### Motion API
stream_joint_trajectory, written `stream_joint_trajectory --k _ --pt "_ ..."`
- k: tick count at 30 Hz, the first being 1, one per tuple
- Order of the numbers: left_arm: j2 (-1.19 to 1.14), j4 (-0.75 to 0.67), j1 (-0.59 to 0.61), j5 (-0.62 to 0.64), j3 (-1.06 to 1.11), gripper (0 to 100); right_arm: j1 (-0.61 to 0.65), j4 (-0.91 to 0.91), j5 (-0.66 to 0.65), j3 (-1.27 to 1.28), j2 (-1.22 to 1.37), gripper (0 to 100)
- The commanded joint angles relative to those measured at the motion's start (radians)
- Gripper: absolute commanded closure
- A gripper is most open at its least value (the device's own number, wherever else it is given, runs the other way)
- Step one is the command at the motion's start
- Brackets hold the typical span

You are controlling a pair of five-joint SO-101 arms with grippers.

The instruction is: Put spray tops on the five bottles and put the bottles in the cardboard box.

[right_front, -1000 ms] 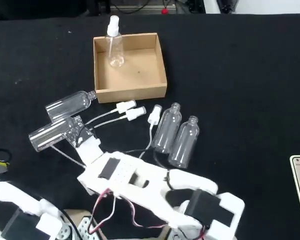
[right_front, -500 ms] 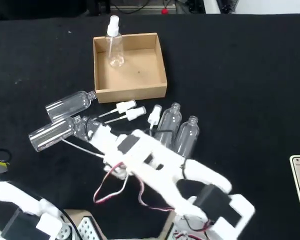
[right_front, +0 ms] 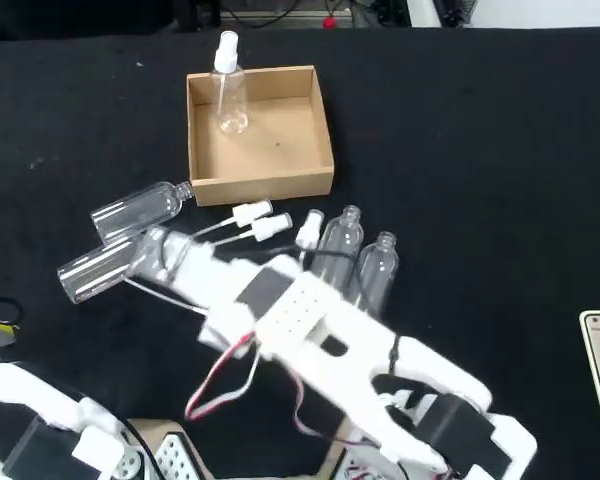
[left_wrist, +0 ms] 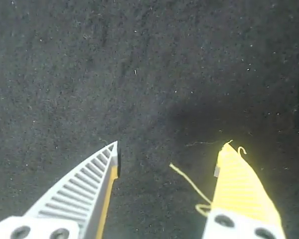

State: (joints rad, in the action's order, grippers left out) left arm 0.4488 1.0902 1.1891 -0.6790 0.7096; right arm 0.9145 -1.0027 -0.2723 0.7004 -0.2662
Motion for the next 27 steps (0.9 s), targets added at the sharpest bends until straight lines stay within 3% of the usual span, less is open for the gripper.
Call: stream_joint_trajectory --k 1,5,13,18,23,27 --pt "0.031 -0.008 -0.002 -0.009 -0.007 69 -0.023 0.098 0.017 0.007 0.087 82.1" --pt "0.031 -0.008 -0.001 -0.011 -0.004 69 -0.1 0.16 -0.04 -0.016 0.188 82.1" --pt "0.031 -0.008 -0.002 -0.011 -0.007 69 -0.055 0.166 -0.144 -0.019 0.225 82.3" --pt "0.031 -0.008 -0.001 -0.011 -0.005 69 -0.1 0.16 -0.371 -0.019 0.246 82.5" --pt "0.031 -0.008 -0.001 -0.011 -0.005 69 -0.175 0.158 -0.707 0.005 0.262 82.5" --pt "0.029 -0.008 -0.001 -0.011 -0.004 69 -0.239 0.167 -0.704 -0.053 0.236 82.5"
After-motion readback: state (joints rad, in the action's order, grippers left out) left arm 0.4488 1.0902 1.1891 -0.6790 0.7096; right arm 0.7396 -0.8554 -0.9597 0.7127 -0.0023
